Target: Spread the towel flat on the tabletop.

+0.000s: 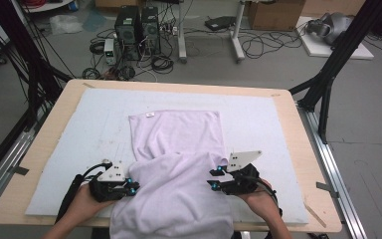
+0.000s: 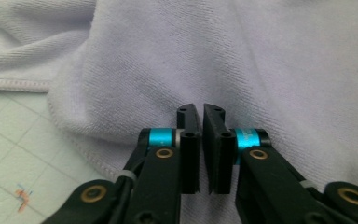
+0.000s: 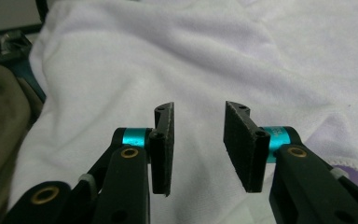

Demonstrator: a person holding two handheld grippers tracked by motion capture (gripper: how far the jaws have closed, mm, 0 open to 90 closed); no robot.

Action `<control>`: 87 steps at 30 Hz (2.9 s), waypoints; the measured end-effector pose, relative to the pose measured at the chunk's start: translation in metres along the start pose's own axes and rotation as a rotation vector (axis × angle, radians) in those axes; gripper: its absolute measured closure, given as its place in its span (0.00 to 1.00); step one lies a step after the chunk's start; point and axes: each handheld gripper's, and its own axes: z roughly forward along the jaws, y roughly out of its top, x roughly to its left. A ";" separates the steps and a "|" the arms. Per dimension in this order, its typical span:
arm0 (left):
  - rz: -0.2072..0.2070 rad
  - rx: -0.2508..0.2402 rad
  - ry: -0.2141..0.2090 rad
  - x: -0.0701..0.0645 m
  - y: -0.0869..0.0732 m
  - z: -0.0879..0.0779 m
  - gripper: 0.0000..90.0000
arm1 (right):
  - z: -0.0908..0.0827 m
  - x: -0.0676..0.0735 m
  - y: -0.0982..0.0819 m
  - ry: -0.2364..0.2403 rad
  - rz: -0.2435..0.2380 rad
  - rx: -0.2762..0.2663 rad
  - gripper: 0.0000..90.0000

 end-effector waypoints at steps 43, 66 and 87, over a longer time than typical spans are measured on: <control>0.029 -0.055 -0.003 -0.046 -0.017 -0.054 0.96 | -0.004 0.064 -0.023 0.151 -0.103 0.049 0.98; 0.002 -0.004 -0.005 -0.022 -0.014 -0.022 0.96 | 0.021 0.036 -0.027 0.112 -0.056 0.083 0.72; -0.096 -0.093 0.155 0.051 0.016 -0.009 0.90 | 0.012 0.018 -0.028 0.031 -0.009 0.047 0.68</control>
